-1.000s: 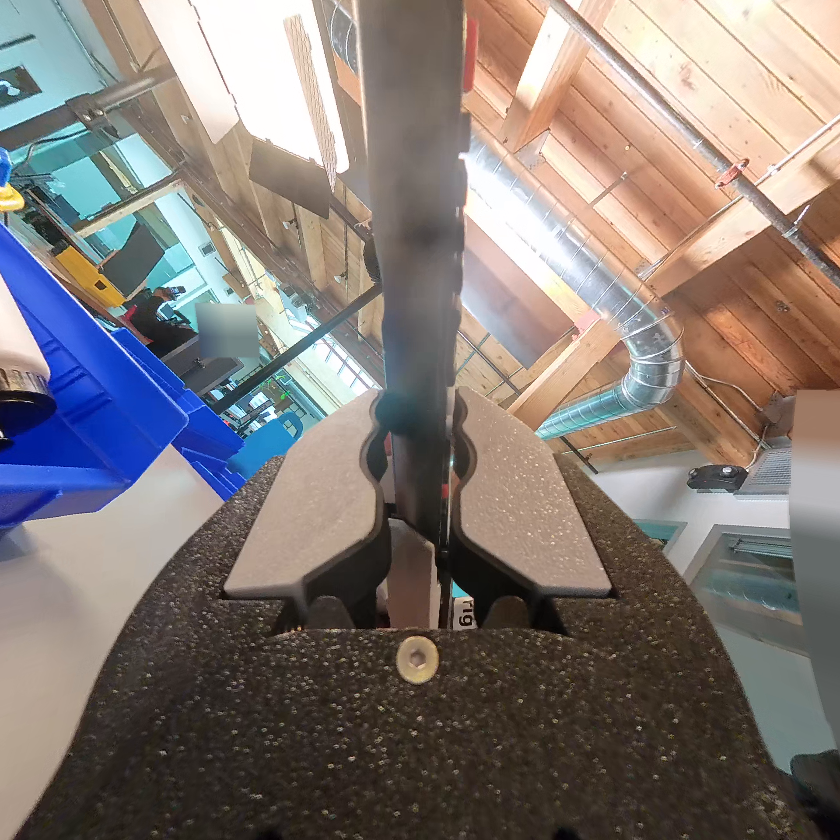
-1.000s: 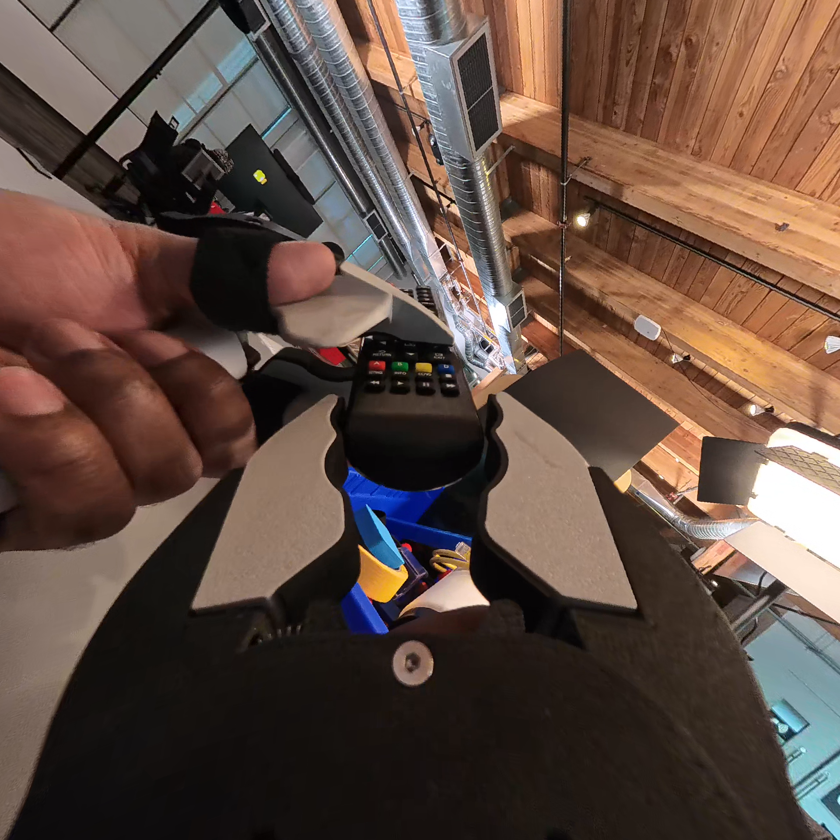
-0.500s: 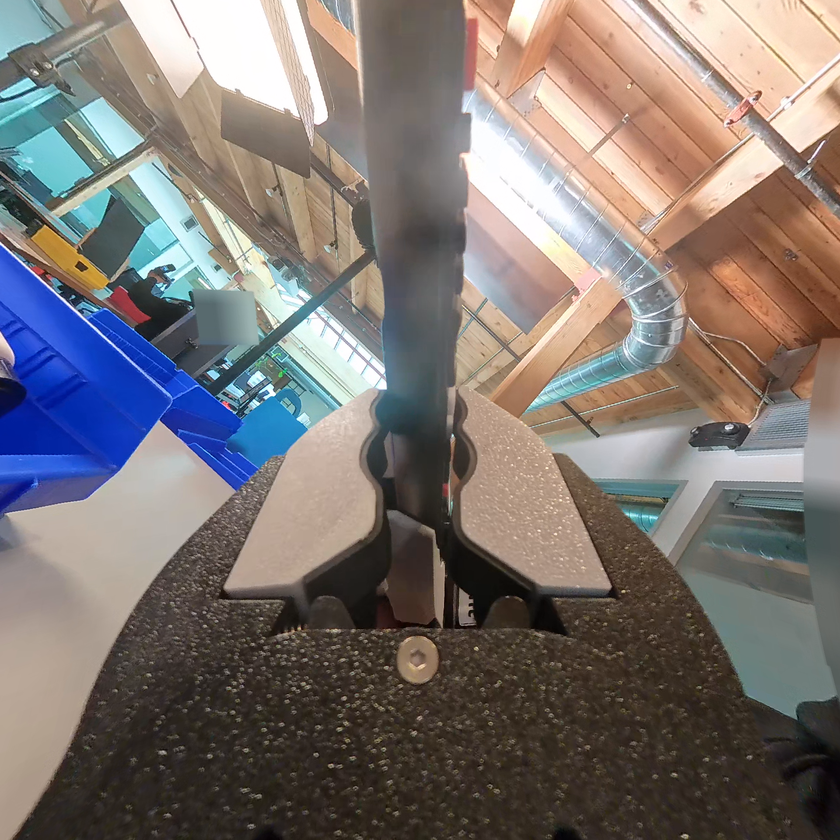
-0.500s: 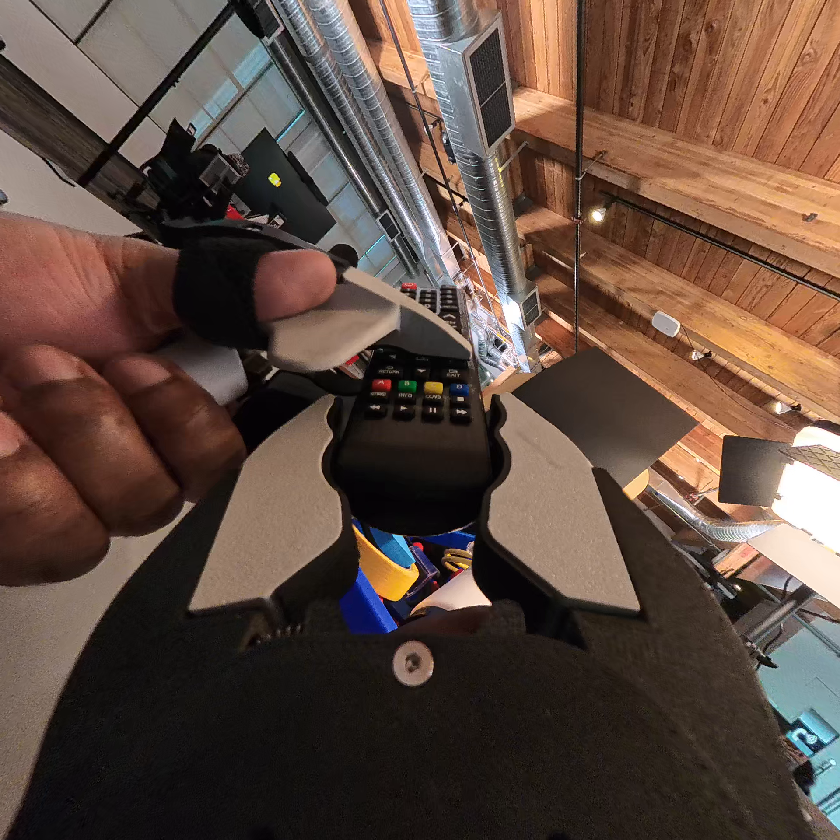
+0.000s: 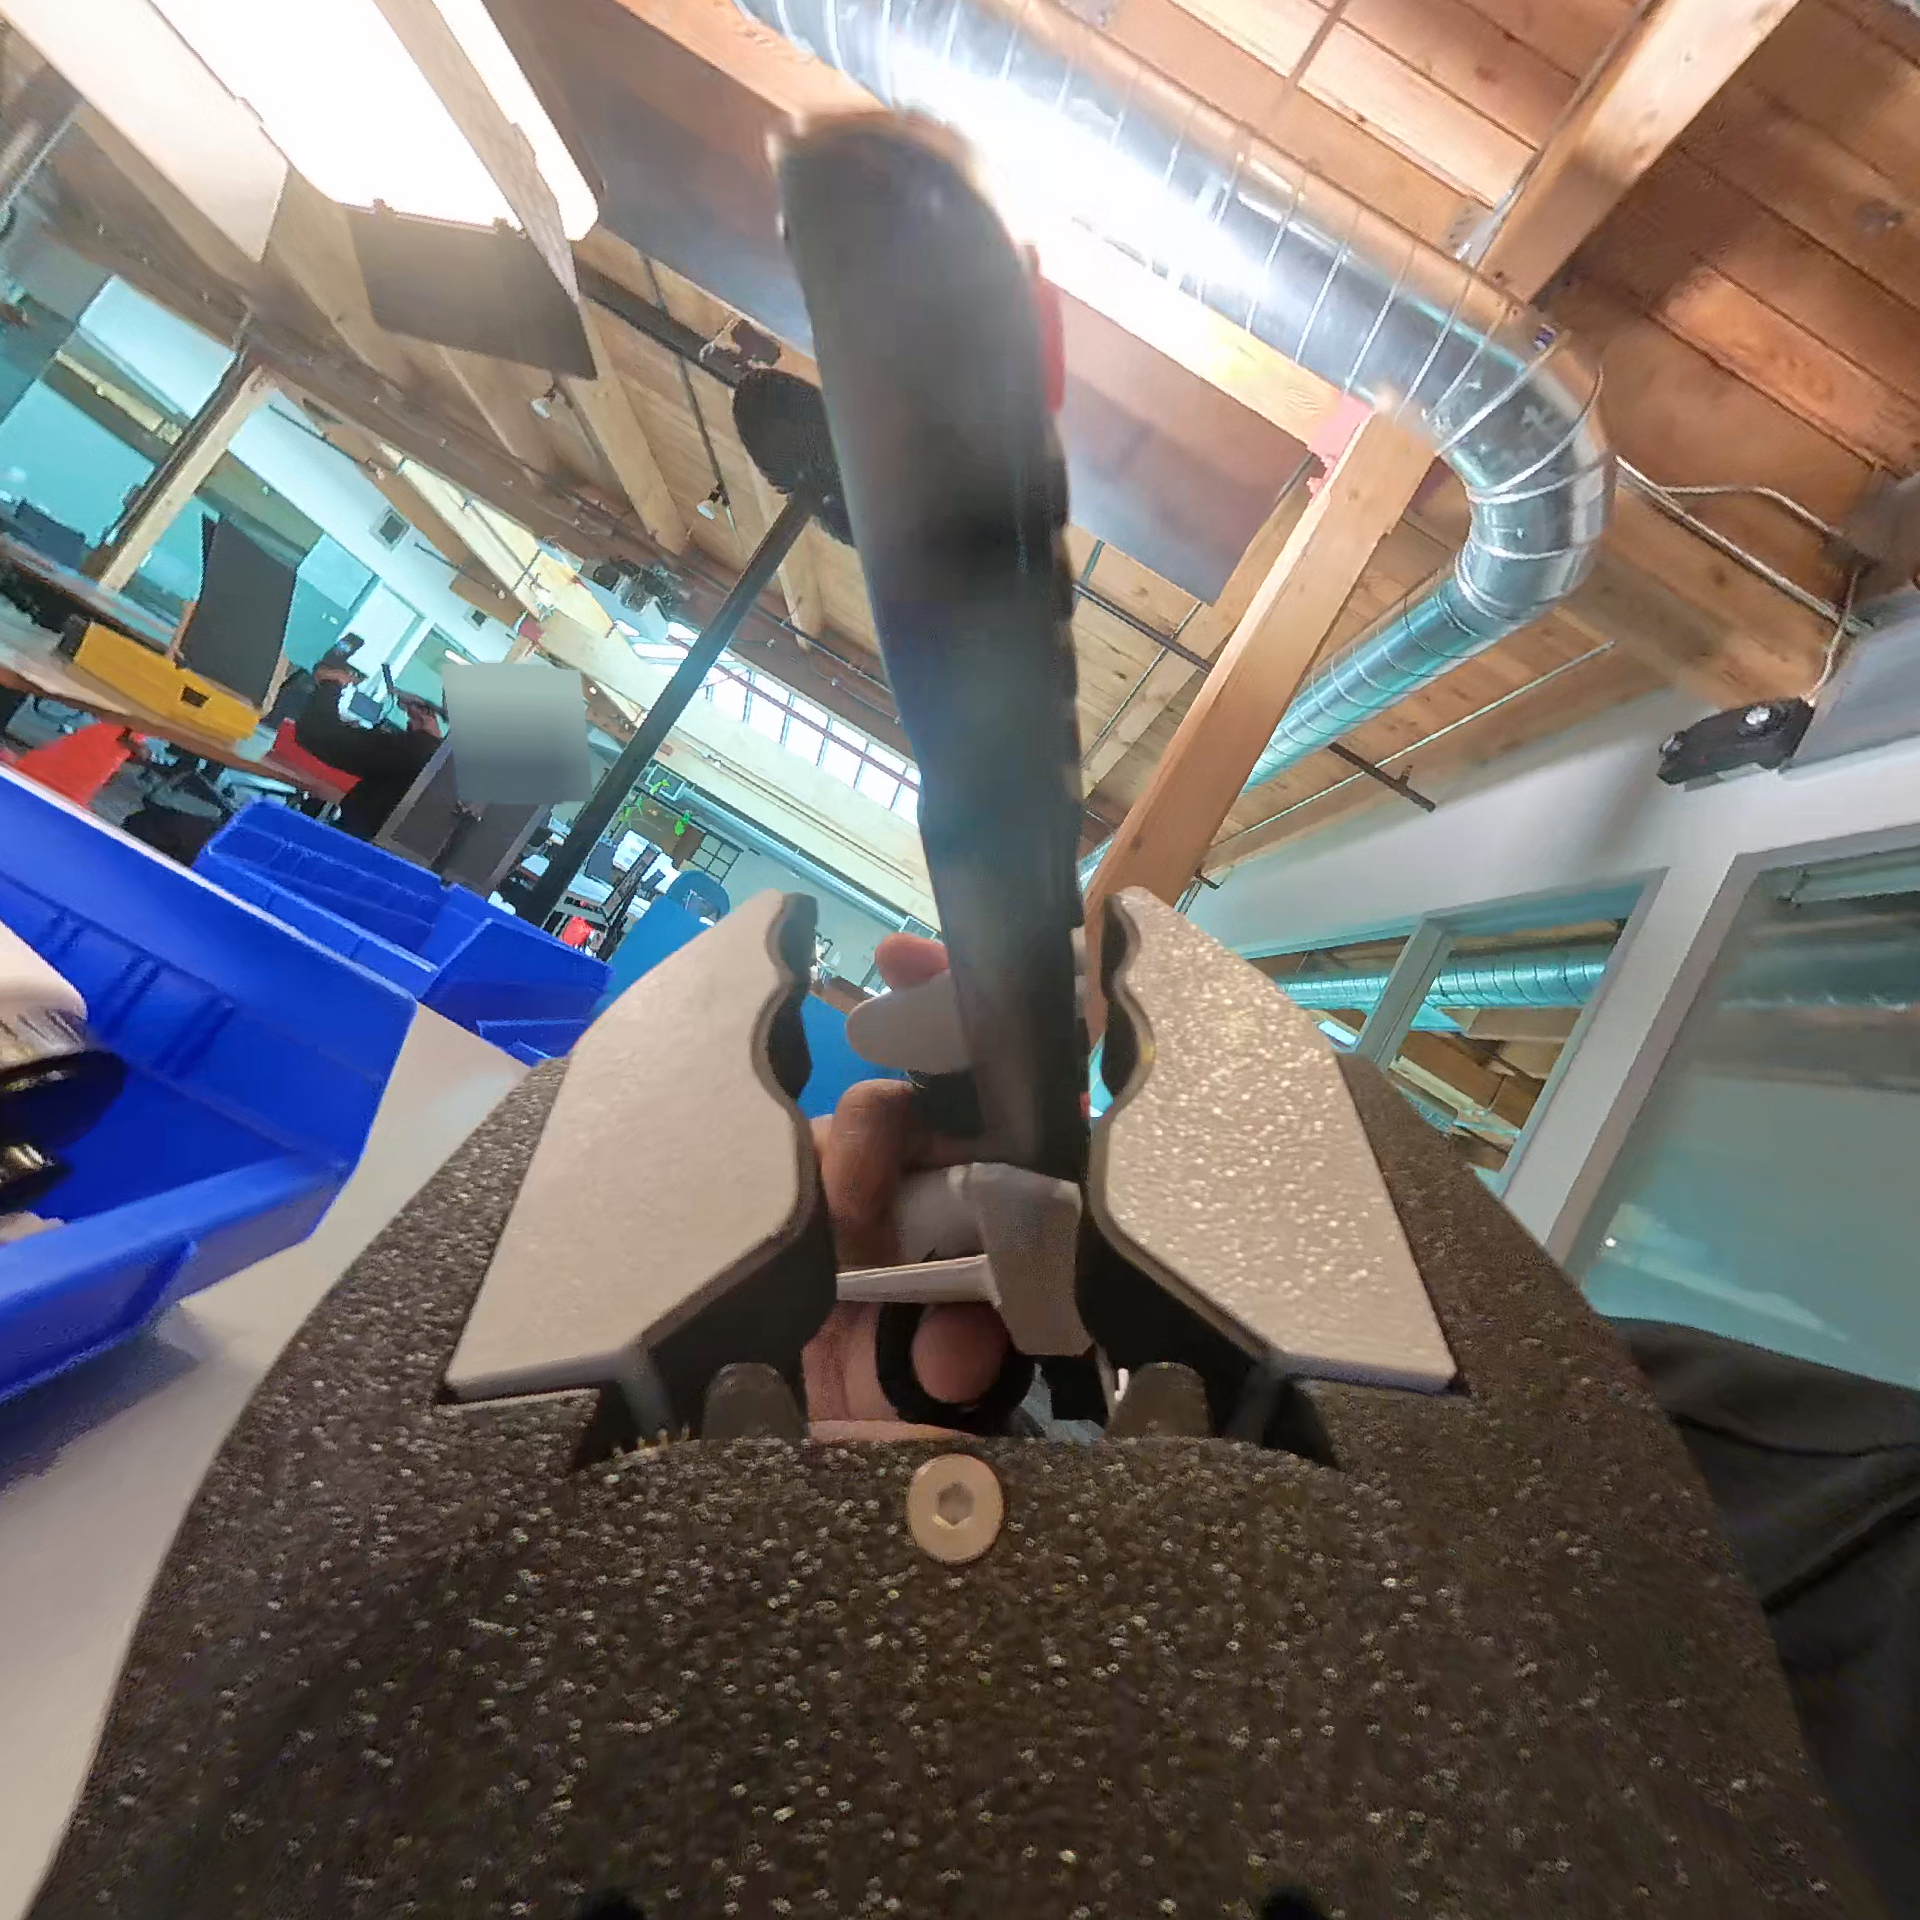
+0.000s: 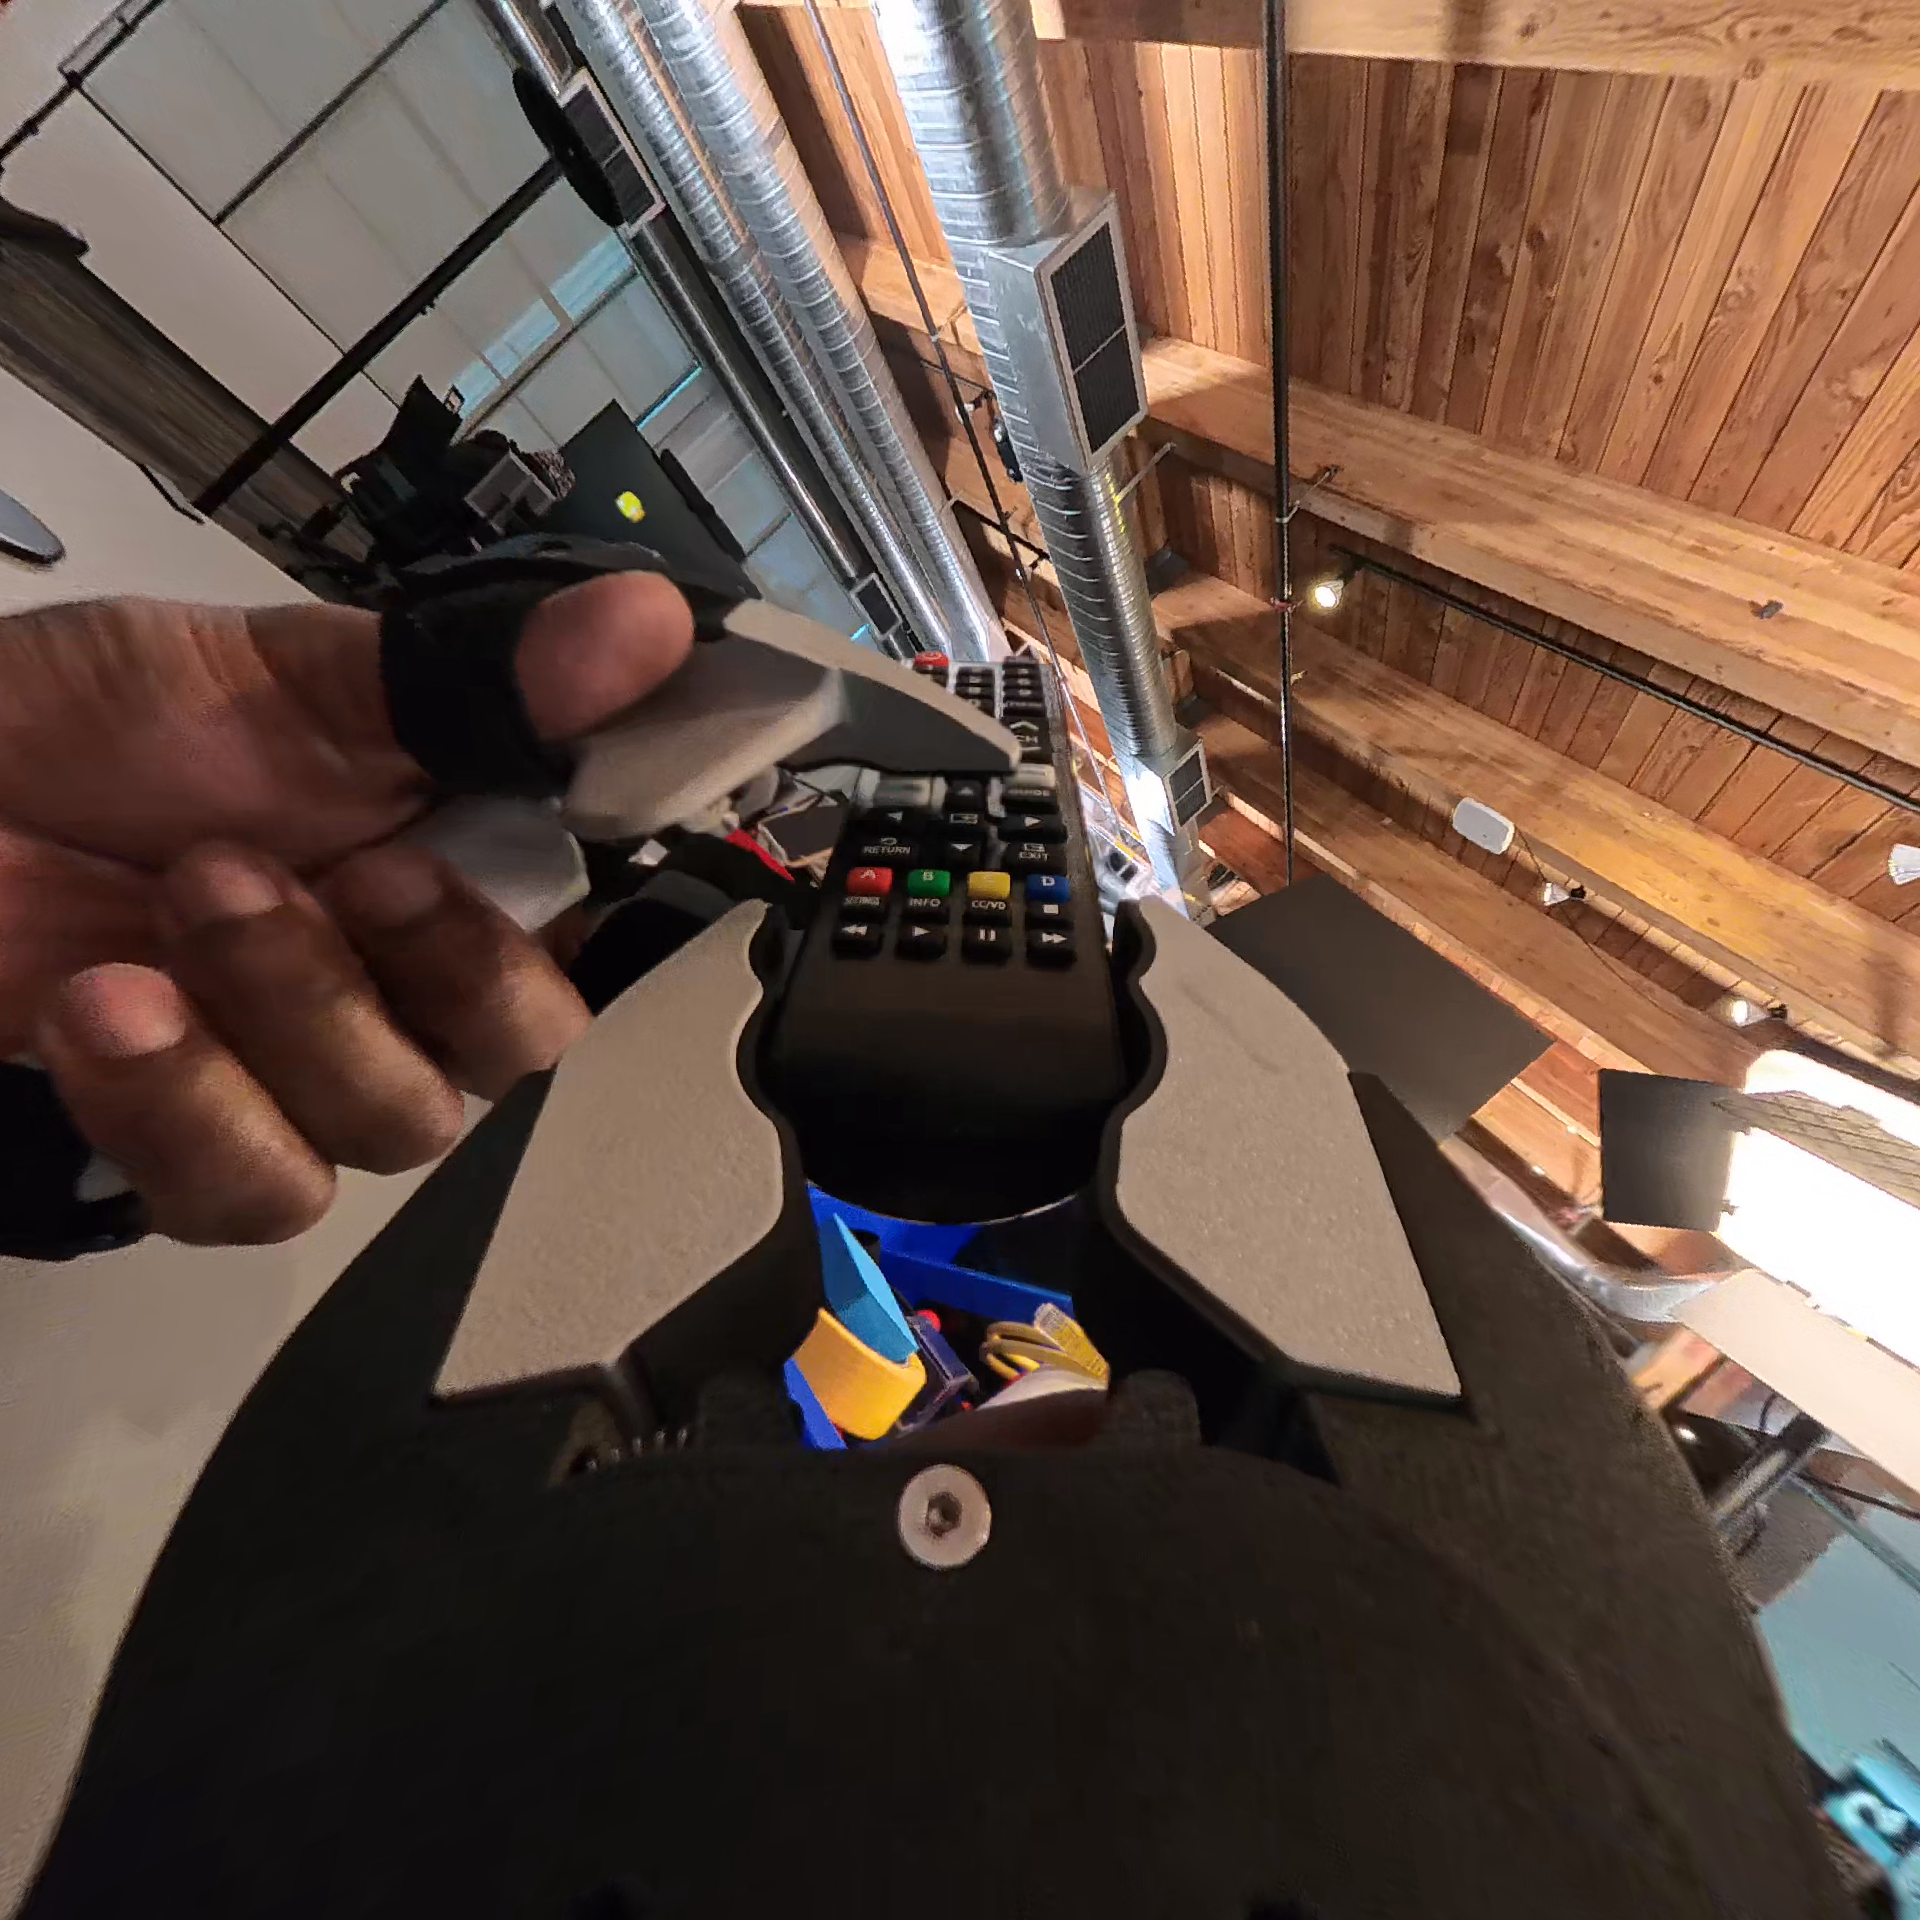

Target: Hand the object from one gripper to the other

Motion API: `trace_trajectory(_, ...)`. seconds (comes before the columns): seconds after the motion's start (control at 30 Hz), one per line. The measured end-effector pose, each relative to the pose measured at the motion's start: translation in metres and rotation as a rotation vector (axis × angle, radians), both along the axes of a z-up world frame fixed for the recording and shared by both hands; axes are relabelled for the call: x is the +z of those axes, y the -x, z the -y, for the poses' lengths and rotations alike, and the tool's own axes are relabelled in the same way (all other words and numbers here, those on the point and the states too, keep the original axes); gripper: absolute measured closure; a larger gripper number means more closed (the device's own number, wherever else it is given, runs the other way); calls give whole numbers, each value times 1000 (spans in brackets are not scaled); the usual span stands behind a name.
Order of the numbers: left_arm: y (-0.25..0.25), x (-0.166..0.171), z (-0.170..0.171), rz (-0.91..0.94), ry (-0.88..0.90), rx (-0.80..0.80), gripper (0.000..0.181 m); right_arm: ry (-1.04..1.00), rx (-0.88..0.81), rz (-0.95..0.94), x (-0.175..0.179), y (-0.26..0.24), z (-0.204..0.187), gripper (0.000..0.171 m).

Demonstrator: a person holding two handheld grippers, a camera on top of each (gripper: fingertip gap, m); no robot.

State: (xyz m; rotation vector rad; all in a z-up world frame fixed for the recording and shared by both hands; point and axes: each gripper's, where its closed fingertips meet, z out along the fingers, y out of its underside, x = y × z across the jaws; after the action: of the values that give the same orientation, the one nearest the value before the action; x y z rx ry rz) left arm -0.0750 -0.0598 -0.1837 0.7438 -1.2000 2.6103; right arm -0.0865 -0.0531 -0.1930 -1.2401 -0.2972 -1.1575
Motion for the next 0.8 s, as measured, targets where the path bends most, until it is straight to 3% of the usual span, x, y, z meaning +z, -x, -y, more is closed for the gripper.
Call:
trace_trajectory(0.17,1,7,-24,168,-63,112,113,-91,160,-207,9,-4,10,111)
trace_trajectory(0.33,5,11,-50,394,-233,332,106,-220,542,-613,17,-6,21,111)
trace_trajectory(0.5,10,22,-58,347,-140,268,102,-250,902,-932,14,4,18,111)
trace_trajectory(0.63,15,32,-52,283,-5,184,90,-209,967,-1027,4,13,2,111)
trace_trajectory(0.8,23,33,-28,266,-14,145,92,-181,956,-1026,-2,21,-10,111)
